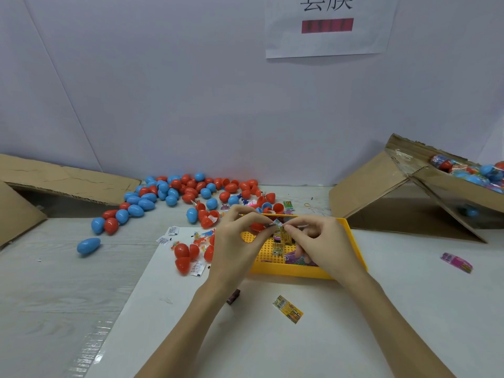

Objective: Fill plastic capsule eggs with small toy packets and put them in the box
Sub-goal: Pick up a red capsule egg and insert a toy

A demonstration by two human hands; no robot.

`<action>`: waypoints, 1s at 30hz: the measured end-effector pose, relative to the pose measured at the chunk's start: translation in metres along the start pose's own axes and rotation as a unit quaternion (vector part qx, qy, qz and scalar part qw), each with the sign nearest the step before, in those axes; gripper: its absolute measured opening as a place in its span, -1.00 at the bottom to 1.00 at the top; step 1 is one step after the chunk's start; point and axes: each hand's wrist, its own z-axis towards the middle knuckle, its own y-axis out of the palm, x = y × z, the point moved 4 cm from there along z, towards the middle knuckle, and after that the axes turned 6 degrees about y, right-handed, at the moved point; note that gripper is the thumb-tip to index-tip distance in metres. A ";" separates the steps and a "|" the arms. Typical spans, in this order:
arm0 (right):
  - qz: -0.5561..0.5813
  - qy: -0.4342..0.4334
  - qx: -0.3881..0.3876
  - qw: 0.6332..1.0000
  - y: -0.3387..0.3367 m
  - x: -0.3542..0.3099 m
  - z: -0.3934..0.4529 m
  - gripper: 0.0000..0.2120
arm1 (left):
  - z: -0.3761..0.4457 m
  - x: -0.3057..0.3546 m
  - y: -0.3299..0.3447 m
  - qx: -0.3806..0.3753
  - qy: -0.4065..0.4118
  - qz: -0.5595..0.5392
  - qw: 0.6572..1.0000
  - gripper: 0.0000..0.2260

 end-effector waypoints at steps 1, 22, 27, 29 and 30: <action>-0.004 0.004 -0.003 1.000 0.001 0.000 -0.001 -0.95 | 0.000 0.000 0.000 0.001 0.002 0.000 1.000 -0.88; 0.122 0.078 -0.045 0.988 0.008 -0.005 -0.003 -0.78 | 0.000 0.004 0.001 -0.014 0.023 0.001 1.000 -0.87; 0.243 0.139 -0.131 0.951 0.015 -0.001 -0.006 -0.73 | -0.001 0.009 0.003 -0.030 0.055 -0.002 0.998 -0.86; 0.277 0.141 -0.102 0.945 0.011 0.002 -0.004 -0.77 | 0.000 0.007 0.004 -0.039 0.043 -0.001 0.998 -0.82; 0.283 0.139 -0.082 0.945 0.009 0.004 -0.002 -0.79 | 0.000 0.006 0.004 -0.042 0.030 -0.005 0.999 -0.79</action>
